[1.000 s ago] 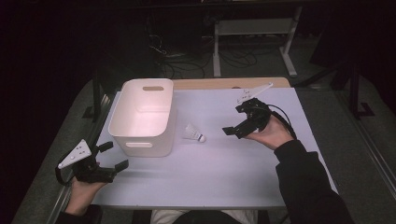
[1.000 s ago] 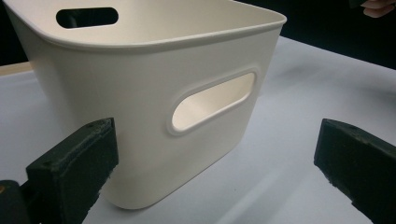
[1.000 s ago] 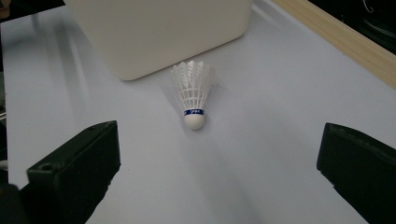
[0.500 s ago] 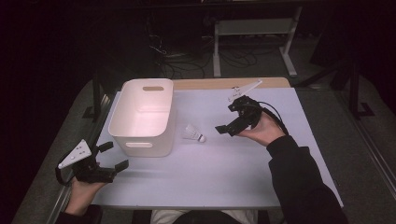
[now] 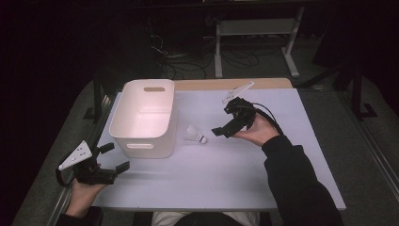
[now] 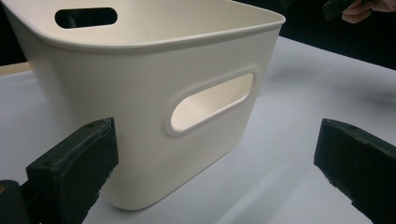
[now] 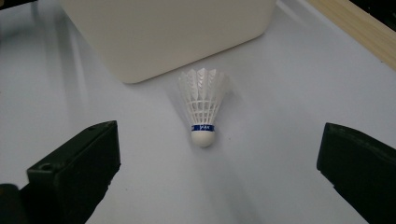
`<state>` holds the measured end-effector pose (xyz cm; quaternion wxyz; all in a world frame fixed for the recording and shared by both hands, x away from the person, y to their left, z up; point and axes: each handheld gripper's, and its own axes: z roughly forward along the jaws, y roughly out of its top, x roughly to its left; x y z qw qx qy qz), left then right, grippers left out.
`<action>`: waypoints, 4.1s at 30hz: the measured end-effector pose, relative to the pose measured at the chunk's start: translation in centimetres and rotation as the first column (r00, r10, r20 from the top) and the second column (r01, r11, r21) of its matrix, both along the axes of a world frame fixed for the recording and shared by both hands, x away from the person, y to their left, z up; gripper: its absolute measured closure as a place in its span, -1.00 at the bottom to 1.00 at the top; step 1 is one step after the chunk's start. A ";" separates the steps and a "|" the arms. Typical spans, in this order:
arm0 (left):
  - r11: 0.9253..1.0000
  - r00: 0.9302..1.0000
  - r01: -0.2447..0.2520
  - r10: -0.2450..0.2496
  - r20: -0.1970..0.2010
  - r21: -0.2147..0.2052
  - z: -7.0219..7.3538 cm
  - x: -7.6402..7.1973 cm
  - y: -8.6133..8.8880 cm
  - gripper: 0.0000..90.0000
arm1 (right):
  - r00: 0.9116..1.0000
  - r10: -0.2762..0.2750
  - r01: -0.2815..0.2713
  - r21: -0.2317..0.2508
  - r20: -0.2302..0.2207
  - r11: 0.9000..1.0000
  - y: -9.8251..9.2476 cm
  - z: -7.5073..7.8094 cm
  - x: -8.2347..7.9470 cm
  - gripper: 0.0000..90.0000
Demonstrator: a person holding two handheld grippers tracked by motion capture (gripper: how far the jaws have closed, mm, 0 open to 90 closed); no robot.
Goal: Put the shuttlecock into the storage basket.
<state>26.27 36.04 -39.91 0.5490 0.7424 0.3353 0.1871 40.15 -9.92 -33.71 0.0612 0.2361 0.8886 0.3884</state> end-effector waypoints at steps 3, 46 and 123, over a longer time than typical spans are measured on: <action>1.000 1.000 0.001 -0.001 0.000 0.001 0.0 0.0 0.0 -1.00 | 1.000 0.005 -0.005 -0.007 0.001 1.000 0.3 -0.1 0.1 -1.00; 1.000 1.000 0.010 -0.010 0.000 -0.004 0.0 0.0 -0.1 -1.00 | 0.999 0.024 -0.026 -0.046 -0.044 0.999 3.1 -2.8 2.8 -1.00; 1.000 1.000 0.022 -0.022 0.003 -0.014 0.1 -0.1 0.0 -1.00 | 0.985 0.095 -0.118 -0.160 -0.145 0.980 6.7 -9.3 3.6 -0.01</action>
